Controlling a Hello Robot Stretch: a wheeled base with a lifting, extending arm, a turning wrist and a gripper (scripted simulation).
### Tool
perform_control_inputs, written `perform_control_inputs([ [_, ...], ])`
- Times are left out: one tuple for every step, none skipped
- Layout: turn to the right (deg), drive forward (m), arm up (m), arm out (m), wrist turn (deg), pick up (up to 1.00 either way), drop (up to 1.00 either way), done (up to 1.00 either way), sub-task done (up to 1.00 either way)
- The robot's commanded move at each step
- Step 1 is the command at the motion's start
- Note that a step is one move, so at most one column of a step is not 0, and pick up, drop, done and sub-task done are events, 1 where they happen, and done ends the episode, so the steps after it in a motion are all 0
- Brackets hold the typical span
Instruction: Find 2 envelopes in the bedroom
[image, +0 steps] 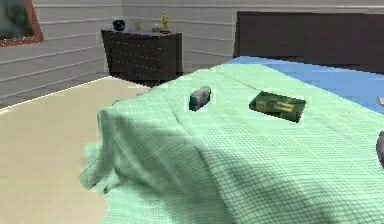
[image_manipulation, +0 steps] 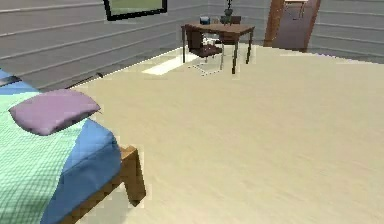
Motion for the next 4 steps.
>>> perform_control_inputs([
  [0.0, 0.0, 0.0, 0.0, 0.0, 0.0, 0.0, 0.0, 1.0],
  [45.0, 0.0, 0.0, 0.0, 0.0, 0.0, 0.0, 0.0, 0.0],
  [45.0, 0.0, 0.0, 0.0, 0.0, 0.0, 0.0, 0.0, 0.0],
  [15.0, 0.0, 0.0, 0.0, 0.0, 0.0, 0.0, 0.0, 0.0],
])
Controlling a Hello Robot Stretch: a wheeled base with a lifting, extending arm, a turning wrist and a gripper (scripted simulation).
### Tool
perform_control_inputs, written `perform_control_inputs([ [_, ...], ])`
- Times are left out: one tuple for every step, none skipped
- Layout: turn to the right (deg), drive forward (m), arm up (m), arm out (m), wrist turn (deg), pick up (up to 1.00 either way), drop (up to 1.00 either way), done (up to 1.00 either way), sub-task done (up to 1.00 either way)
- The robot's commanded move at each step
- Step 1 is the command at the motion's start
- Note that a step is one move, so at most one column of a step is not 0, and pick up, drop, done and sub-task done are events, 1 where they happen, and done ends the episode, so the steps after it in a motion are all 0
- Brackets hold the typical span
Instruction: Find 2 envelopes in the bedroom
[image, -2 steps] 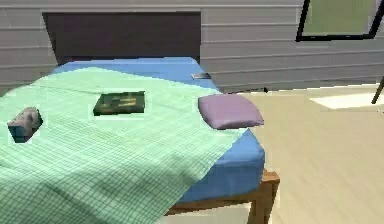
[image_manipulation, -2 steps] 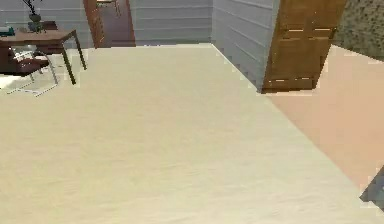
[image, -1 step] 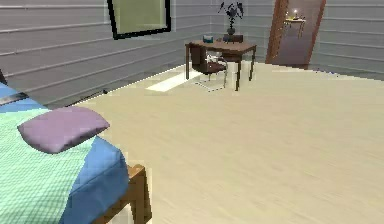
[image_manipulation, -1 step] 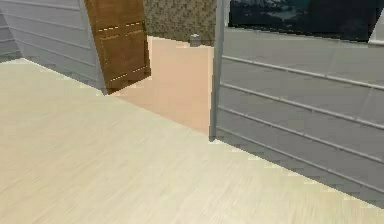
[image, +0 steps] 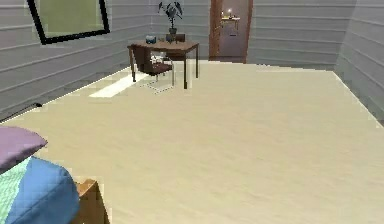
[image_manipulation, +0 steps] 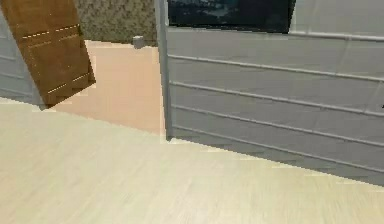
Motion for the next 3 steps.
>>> perform_control_inputs([
  [0.0, 0.95, 0.0, 0.0, 0.0, 0.0, 0.0, 0.0, 0.0],
  [-18.0, 0.0, 0.0, 0.0, 0.0, 0.0, 0.0, 0.0, 0.0],
  [0.0, 0.45, 0.0, 0.0, 0.0, 0.0, 0.0, 0.0, 0.0],
])
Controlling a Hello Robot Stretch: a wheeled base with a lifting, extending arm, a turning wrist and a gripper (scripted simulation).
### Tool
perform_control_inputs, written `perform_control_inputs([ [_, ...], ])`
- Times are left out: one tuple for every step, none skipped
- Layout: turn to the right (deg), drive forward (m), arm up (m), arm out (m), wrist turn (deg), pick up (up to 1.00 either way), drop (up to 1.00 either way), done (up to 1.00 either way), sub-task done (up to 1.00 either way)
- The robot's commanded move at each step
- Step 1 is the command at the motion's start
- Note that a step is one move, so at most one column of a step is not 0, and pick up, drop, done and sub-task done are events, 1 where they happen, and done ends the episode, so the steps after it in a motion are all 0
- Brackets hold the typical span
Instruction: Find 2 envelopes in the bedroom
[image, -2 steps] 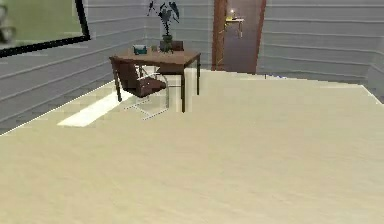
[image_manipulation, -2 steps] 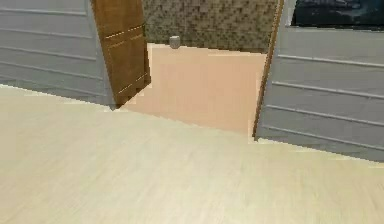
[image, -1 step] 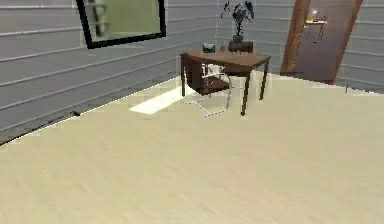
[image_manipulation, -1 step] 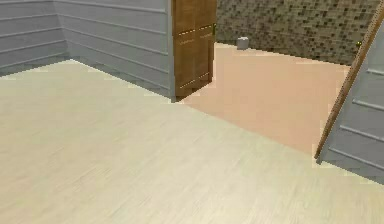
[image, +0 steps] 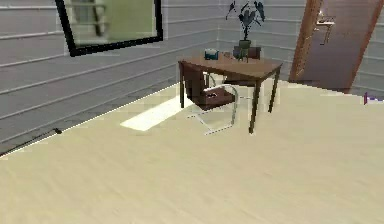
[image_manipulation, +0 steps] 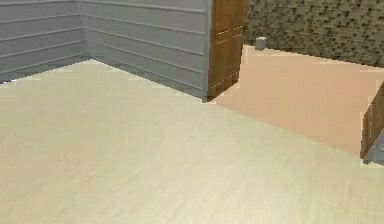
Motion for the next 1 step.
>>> perform_control_inputs([
  [-12.0, 0.0, 0.0, 0.0, 0.0, 0.0, 0.0, 0.0, 0.0],
])
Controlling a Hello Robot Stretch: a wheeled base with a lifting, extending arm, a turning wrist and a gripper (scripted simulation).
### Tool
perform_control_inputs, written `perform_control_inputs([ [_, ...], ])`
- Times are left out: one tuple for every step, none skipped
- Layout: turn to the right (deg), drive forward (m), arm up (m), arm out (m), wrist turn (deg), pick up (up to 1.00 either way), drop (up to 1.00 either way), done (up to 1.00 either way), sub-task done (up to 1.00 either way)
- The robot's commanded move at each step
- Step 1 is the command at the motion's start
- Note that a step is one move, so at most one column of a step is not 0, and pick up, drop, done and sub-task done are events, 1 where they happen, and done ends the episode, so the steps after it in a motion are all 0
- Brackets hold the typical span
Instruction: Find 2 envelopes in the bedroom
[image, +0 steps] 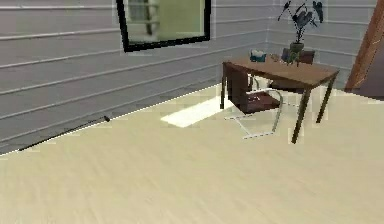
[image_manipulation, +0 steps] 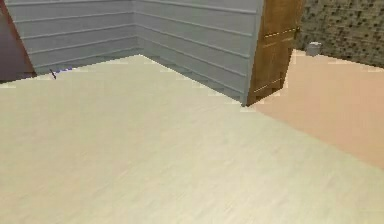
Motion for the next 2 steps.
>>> perform_control_inputs([
  [0.0, 1.0, 0.0, 0.0, 0.0, 0.0, 0.0, 0.0, 0.0],
  [-3.0, 0.0, 0.0, 0.0, 0.0, 0.0, 0.0, 0.0, 0.0],
])
